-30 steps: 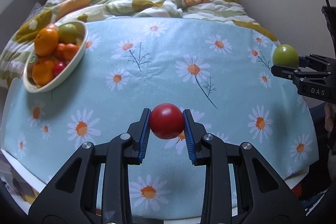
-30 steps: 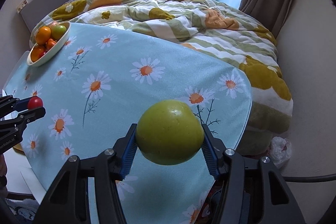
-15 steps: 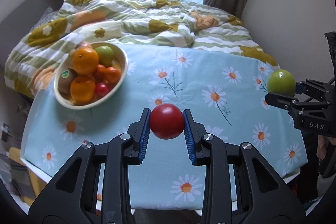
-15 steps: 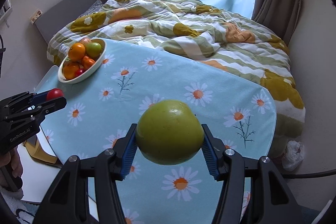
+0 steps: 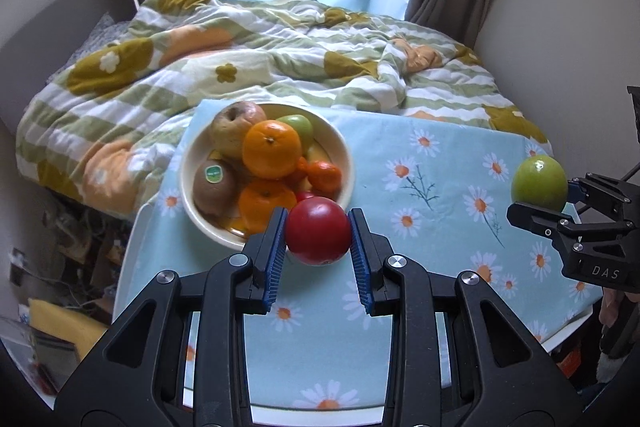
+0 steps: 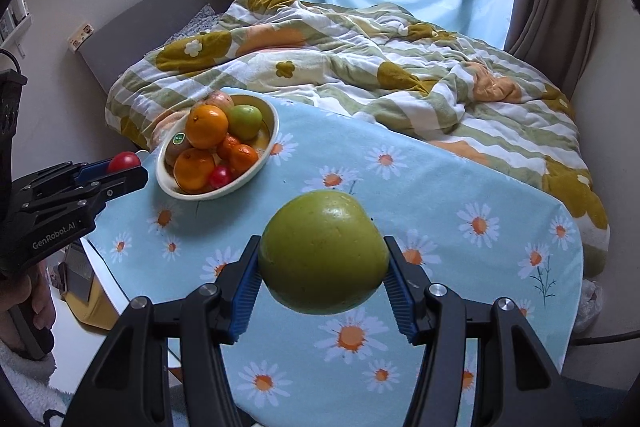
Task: Organize fruits
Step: 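Carry the tomato into the bowl and open the left gripper while the right carries the green apple, then lower the green apple into the bowl and open the right gripper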
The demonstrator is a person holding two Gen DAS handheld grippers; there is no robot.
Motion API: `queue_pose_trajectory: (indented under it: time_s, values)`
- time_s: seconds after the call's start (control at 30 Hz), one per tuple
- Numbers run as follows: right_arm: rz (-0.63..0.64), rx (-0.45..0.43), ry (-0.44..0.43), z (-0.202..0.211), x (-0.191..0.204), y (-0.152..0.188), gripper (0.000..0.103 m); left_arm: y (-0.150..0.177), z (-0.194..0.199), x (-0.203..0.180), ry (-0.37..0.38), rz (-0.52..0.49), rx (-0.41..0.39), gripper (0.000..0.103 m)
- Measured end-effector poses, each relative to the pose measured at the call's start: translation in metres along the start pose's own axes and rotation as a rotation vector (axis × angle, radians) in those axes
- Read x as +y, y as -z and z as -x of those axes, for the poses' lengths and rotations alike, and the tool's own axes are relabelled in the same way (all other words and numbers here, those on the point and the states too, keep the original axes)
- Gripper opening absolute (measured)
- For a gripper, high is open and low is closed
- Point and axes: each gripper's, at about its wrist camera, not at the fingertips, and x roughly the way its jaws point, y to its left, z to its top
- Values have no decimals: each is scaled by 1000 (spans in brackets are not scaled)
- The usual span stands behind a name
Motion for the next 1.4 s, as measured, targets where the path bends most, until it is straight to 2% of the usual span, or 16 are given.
queue_pose_trajectory:
  time_s: [0.23, 0.4, 0.77, 1.0, 1.1, 1.13, 1.17, 1.2, 1.27, 1.4]
  values:
    - [-56, -10, 18, -22, 38, -21, 53, -18, -17, 54, 27, -40, 9, 37]
    - [-99, -8, 36, -39, 57, -31, 53, -26, -38, 77, 64, -79, 27, 37]
    - [-167, 32, 68, -69, 67, -35, 53, -36, -85, 89, 112, -165, 49, 37]
    - [-182, 52, 74, -79, 61, -35, 53, -35, -96, 94, 120, -154, 72, 38]
    - [-184, 51, 75, -79, 59, -38, 53, -35, -92, 97, 119, -147, 53, 39]
    - [-183, 49, 73, -79, 58, -38, 53, -35, -89, 97, 113, -151, 48, 47]
    - [-180, 48, 72, -78, 58, -39, 53, -36, -87, 97, 103, -154, 41, 61]
    - [-176, 46, 72, -78, 58, -40, 53, -37, -84, 97, 95, -156, 34, 103]
    - [-167, 44, 70, -77, 59, -42, 53, -37, -77, 97, 91, -147, 11, 103]
    - [-145, 39, 55, -75, 60, -45, 53, -35, -70, 100, 64, -137, 31, 103]
